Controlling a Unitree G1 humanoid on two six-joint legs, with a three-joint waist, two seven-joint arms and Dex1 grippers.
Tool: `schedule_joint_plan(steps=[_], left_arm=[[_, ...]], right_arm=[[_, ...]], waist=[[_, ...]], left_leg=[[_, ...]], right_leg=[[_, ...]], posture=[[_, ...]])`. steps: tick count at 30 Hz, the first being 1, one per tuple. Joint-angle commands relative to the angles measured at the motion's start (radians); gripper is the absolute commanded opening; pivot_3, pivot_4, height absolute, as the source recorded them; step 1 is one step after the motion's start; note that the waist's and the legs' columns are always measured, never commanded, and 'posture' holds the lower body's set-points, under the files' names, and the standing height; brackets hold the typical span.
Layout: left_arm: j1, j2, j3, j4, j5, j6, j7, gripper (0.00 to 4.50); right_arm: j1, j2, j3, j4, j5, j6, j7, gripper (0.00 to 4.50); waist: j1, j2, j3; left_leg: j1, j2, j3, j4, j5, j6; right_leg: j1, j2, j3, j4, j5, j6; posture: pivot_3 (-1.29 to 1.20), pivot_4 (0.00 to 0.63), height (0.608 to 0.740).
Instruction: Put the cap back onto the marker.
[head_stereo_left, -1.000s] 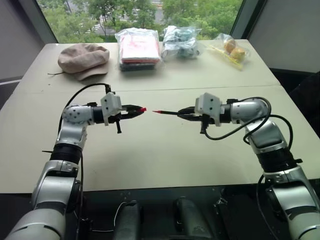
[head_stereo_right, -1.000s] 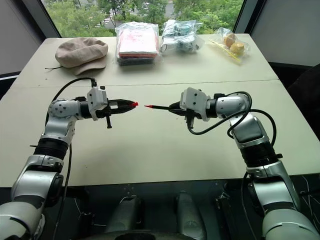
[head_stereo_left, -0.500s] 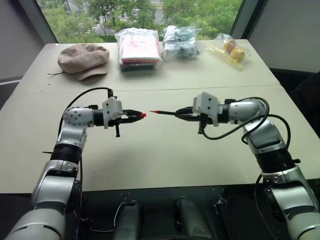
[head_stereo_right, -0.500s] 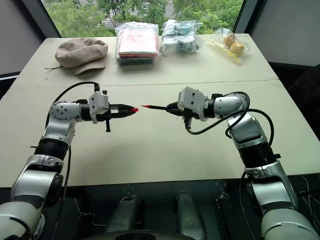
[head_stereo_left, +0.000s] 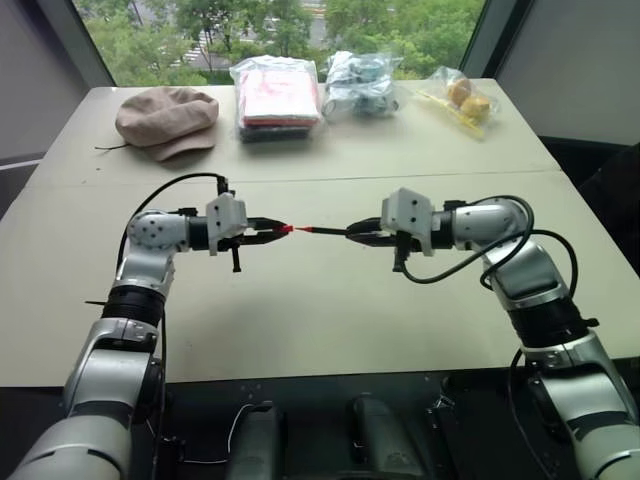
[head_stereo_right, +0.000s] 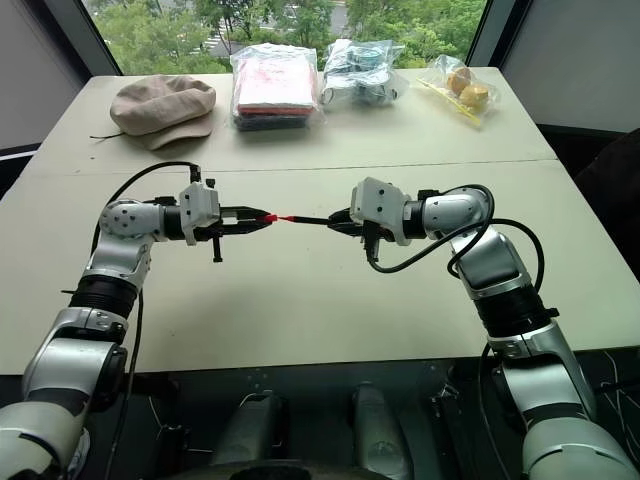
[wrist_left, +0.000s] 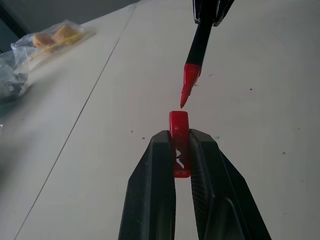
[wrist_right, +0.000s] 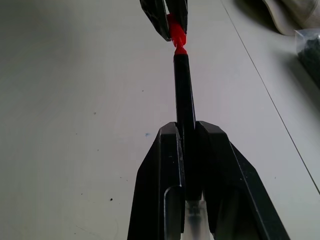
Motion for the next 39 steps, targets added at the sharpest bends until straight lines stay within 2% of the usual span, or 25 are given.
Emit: schedule_joint_plan(steps=[1,39], left_arm=[[-0.022,0.003,-0.001,-0.02,-0.008,0.0,-0.006,0.0],[0.033,0.012,0.004,-0.113,-0.024,0.043,-0.038,0.0]], right_arm=[[-0.011,0.005,-0.007,-0.028,0.015,-0.011,-0.001,0.05],[-0.023,-0.009,0.005,0.032,-0.01,-0.057,-0.004,0.05]], waist=[[0.0,0.0,0.0],[0.0,0.0,0.0]], left_leg=[[0.0,0.0,0.0,0.0,0.0,0.0],[0.0,0.0,0.0,0.0,0.0,0.0]], right_leg=[[0.0,0.0,0.0,0.0,0.0,0.0],[0.0,0.0,0.0,0.0,0.0,0.0]], posture=[[0.0,0.15,0.74],[0.0,0.15,0.74]])
